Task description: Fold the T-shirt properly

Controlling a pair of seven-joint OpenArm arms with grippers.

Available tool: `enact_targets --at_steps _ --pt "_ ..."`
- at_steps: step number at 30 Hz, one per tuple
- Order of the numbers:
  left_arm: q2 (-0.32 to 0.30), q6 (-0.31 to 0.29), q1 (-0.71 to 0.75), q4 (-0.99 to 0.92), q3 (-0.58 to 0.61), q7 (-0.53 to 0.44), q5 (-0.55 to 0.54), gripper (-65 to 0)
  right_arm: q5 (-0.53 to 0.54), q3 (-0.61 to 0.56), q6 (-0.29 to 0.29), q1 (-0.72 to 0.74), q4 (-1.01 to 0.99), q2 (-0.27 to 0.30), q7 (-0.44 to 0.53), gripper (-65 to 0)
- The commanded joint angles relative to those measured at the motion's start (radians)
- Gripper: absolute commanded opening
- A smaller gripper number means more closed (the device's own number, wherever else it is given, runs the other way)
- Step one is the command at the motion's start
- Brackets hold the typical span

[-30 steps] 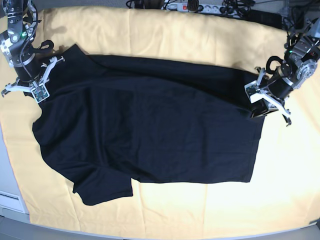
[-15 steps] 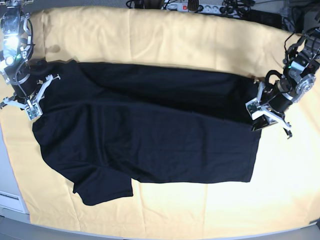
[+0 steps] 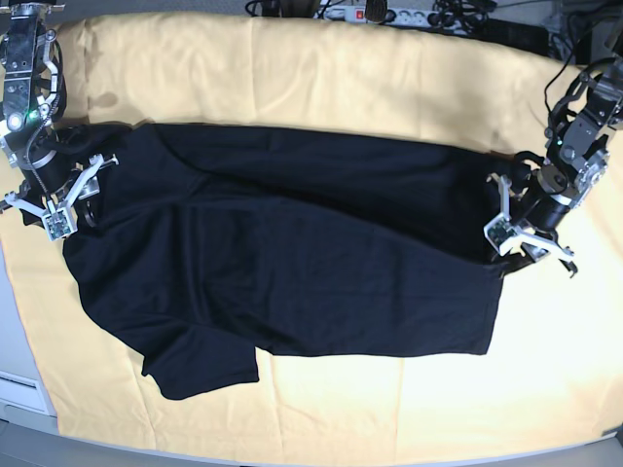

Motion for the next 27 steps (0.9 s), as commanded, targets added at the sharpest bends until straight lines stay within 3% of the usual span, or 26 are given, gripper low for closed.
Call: enact_targets --at_steps 1,3,5,6,10,14,16,19,22,24,25,27 --pt "-0.019 0.042 -0.016 0.013 -0.013 0.004 -0.025 -47.0 -0.003 0.010 -0.013 0.013 0.015 0.018 0.022 -32.0" --pt "-0.019 0.079 -0.017 0.025 -0.013 0.056 -0.082 -49.6 0.000 0.010 -0.009 0.013 0.018 0.017 0.013 -37.2" --pt "-0.016 0.096 -0.016 0.044 -0.013 0.104 -0.103 -65.0 0.036 0.010 -0.010 0.013 0.031 0.017 -0.033 -53.4" --pt "-0.016 0.097 -0.016 0.054 -0.013 0.121 -0.102 -65.0 0.060 0.010 -0.009 0.013 0.046 0.017 -0.060 -63.4" --pt "-0.017 0.096 -0.016 0.080 -0.013 0.129 -0.070 -65.0 0.077 0.010 -0.007 0.007 0.105 0.015 -0.089 -65.0" --pt "-0.016 0.087 -0.016 0.089 -0.013 0.129 -0.076 -65.0 0.095 0.010 0.063 0.004 0.107 0.014 -0.089 -65.0" --pt "-0.016 0.027 -0.017 0.089 -0.013 0.129 -0.098 -65.0 0.135 0.010 0.092 0.003 0.106 0.015 -0.104 -65.0" --pt "-0.017 -0.109 -0.016 0.089 -0.013 0.129 -0.143 -65.0 0.161 0.010 0.144 -0.013 0.106 0.015 -0.122 -65.0" --pt "-0.017 -0.288 -0.016 0.089 -0.013 0.119 -0.146 -65.0 0.161 0.010 0.240 -0.034 0.106 0.015 -0.145 -65.0" --pt "-0.023 -0.406 -0.016 0.089 -0.013 0.113 -0.137 -65.0 0.161 0.010 0.272 -0.056 0.106 0.016 -0.154 -65.0" --pt "-0.023 -0.417 -0.017 0.089 -0.013 0.113 -0.116 -65.0 0.161 0.010 0.268 -0.064 0.106 0.016 -0.155 -65.0" --pt "-0.023 -0.363 -0.017 0.089 -0.013 0.114 -0.070 -65.0 0.161 0.010 0.259 -0.076 0.106 0.016 -0.155 -65.0"
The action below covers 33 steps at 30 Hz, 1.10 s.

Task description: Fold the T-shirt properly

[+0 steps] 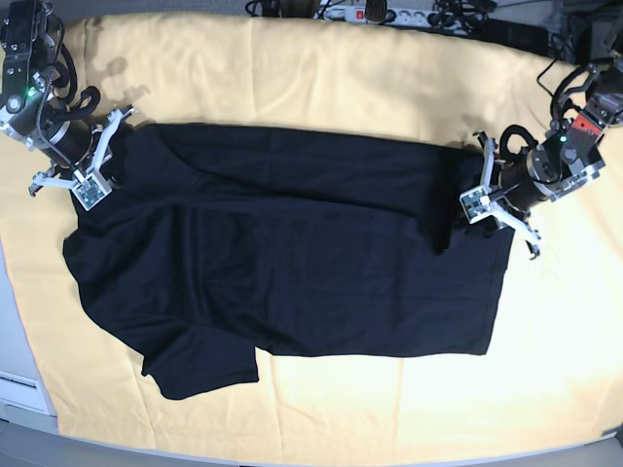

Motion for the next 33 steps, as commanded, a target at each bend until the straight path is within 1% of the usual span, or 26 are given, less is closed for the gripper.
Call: enact_targets --at_steps 1,3,4,6,8,9,10,11,12,13,14,15,16,17,18,19,20,22,23,24,25,28,30,33 --pt "-0.021 0.058 -0.017 0.012 -0.013 -0.019 0.015 -65.0 0.003 0.009 -0.009 0.009 0.015 0.018 0.019 -65.0" --pt "-0.021 0.148 -0.017 0.012 -0.013 -0.019 0.040 -65.0 0.003 0.009 -0.024 0.010 0.015 0.018 0.021 -65.0" --pt "-0.021 0.175 -0.017 0.012 -0.013 -0.018 0.051 -65.0 0.003 0.009 -0.028 0.011 0.015 0.018 0.023 -65.0" --pt "-0.021 0.197 -0.017 0.011 -0.013 -0.017 0.050 -65.0 0.003 0.009 -0.027 0.012 0.015 0.018 0.023 -65.0" --pt "-0.021 0.195 -0.016 0.011 -0.013 -0.018 0.050 -65.0 0.003 0.009 -0.027 0.012 0.015 0.018 0.023 -65.0" --pt "-0.021 0.196 -0.017 0.011 -0.013 -0.018 0.050 -62.9 0.003 0.009 -0.026 0.012 0.015 0.018 0.023 -65.0" --pt "-0.021 0.197 -0.017 0.011 -0.013 -0.016 0.050 -54.7 0.003 0.009 -0.026 0.012 0.015 0.018 0.023 -65.0" --pt "-0.021 0.204 -0.017 0.011 -0.013 -0.011 0.050 -45.5 0.003 0.009 -0.026 0.012 0.015 0.018 0.023 -63.3" --pt "-0.021 0.215 -0.017 0.011 -0.013 -0.002 0.050 -37.2 0.003 0.009 -0.026 0.012 0.015 0.018 0.023 -57.9" --pt "-0.021 0.232 -0.017 0.011 -0.013 0.002 0.049 -31.1 0.003 0.009 -0.026 0.012 0.015 0.018 0.023 -52.3" --pt "-0.021 0.254 -0.017 0.011 -0.013 0.002 0.050 -28.6 0.000 0.009 -0.026 0.012 0.015 0.018 0.023 -47.1" --pt "-0.021 0.286 -0.017 0.011 -0.013 0.004 0.050 -28.5 -0.004 0.009 -0.027 0.012 0.015 0.018 0.022 -42.4" --pt "-0.021 0.330 -0.017 0.011 -0.013 0.004 0.050 -28.5 -0.004 0.009 -0.031 0.012 0.015 0.018 0.023 -38.6" --pt "-0.021 0.377 -0.017 0.011 -0.013 0.004 0.050 -28.6 -0.004 0.009 -0.041 0.012 0.015 0.018 0.023 -36.4" --pt "-0.021 0.417 -0.017 0.011 -0.013 0.004 0.050 -29.5 -0.004 0.009 -0.049 0.012 0.015 0.018 0.023 -36.3" --pt "-0.021 0.448 -0.017 0.011 -0.013 0.004 0.050 -34.0 -0.004 0.009 -0.050 0.013 0.015 0.018 0.023 -36.3" --pt "-0.021 0.471 -0.017 0.011 -0.013 0.004 0.050 -41.4 -0.004 0.009 -0.048 0.013 0.015 0.018 0.023 -36.3" --pt "-0.021 0.494 -0.017 0.011 -0.013 0.009 0.050 -62.0 -0.003 0.009 -0.031 0.013 0.016 0.018 0.023 -36.3" --pt "-0.021 0.494 -0.017 0.011 -0.013 0.013 0.050 -65.0 -0.003 0.009 -0.016 0.012 0.016 0.018 0.022 -36.3" --pt "-0.021 0.474 -0.017 0.012 -0.013 0.018 0.050 -65.0 0.002 0.009 0.002 0.012 0.016 0.018 0.016 -36.3" --pt "-0.021 0.431 -0.017 0.013 -0.013 0.025 0.049 -65.0 0.016 0.009 0.023 0.012 0.016 0.018 -0.002 -36.3" --pt "-0.023 0.257 -0.012 0.023 -0.013 0.034 0.022 -65.0 0.101 0.009 0.077 0.011 0.016 0.018 -0.072 -36.3" --pt "-0.032 0.153 -0.005 0.043 -0.013 0.034 0.014 -65.0 0.127 0.009 0.093 0.011 0.016 0.019 -0.103 -36.3" --pt "-0.069 0.006 -0.003 0.092 -0.013 0.029 -0.006 -65.0 0.131 0.009 0.102 0.009 0.016 0.024 -0.131 -36.3"
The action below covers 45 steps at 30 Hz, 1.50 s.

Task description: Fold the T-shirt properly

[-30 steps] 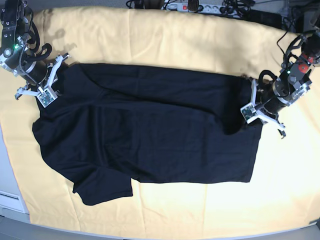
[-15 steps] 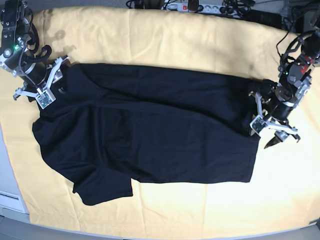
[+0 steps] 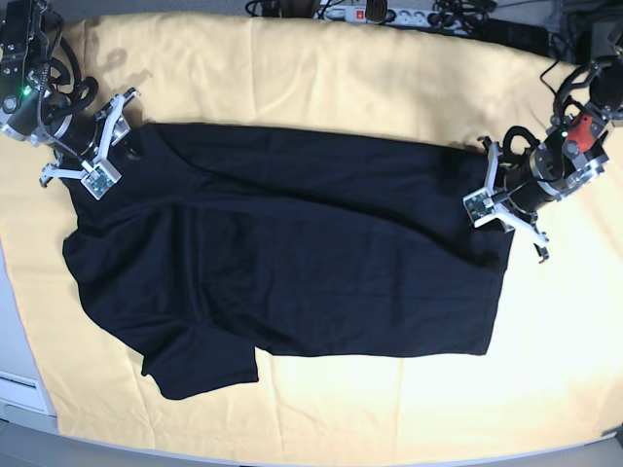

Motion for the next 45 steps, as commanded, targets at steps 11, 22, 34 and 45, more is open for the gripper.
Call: enact_targets --at_steps 11,22,34,45 --pt "-0.073 -0.332 -0.011 0.058 -0.013 -0.020 -0.002 -61.3 0.011 0.009 0.023 -0.077 0.028 0.066 -0.029 -36.3" --pt "-0.168 -0.400 0.081 0.057 -0.013 -0.018 0.115 -33.4 0.011 0.009 0.023 -0.077 0.091 0.066 -0.040 -36.3" --pt "-0.186 -0.351 0.132 -0.085 -0.013 -0.240 0.337 -33.4 0.011 0.009 0.023 -0.077 0.099 0.066 -0.038 -36.3" --pt "-0.161 -0.269 0.131 -0.128 -0.013 -0.286 0.381 -33.4 0.011 0.009 0.017 -0.077 0.099 0.065 -0.037 -36.3"
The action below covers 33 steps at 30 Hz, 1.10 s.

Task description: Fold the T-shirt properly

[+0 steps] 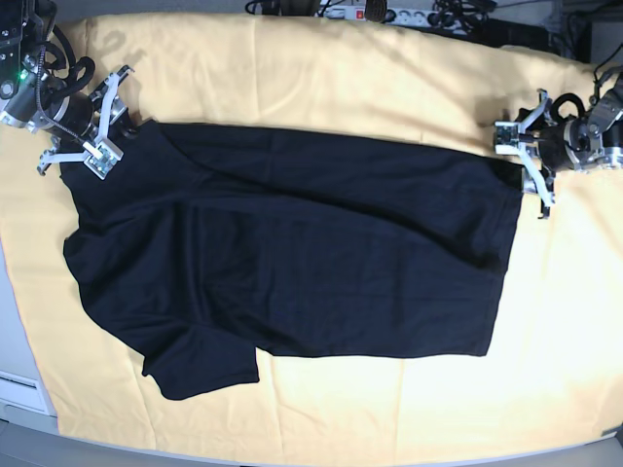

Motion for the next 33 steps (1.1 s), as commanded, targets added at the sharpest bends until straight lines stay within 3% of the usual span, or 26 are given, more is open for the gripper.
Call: enact_targets --at_steps 1,6,12,19,27,33 --pt "-0.019 0.011 -0.006 -0.005 -0.006 0.036 0.027 -33.4 0.008 0.009 -0.001 0.003 0.018 0.016 0.015 -36.3" --pt "-0.009 -0.017 -0.006 -0.005 -0.006 0.035 0.023 -33.4 0.008 0.009 -0.001 0.003 0.018 0.017 0.016 -36.3" --pt "-0.010 0.027 -0.039 0.035 -0.006 0.058 0.019 -33.4 0.008 0.009 -0.001 0.003 0.018 0.016 0.016 -36.3" --pt "-0.010 0.022 -0.103 0.128 -0.006 0.169 -0.080 -33.4 0.008 0.009 -0.001 0.003 0.018 0.017 0.015 -36.3" --pt "-0.013 0.025 -0.117 0.126 -0.006 0.176 -0.088 -33.4 0.008 0.009 -0.001 0.006 0.018 0.016 0.016 -36.3" --pt "-0.013 0.149 -0.122 0.126 -0.006 0.187 -0.078 -33.4 0.008 0.009 -0.001 0.006 0.018 0.017 0.016 -36.3"
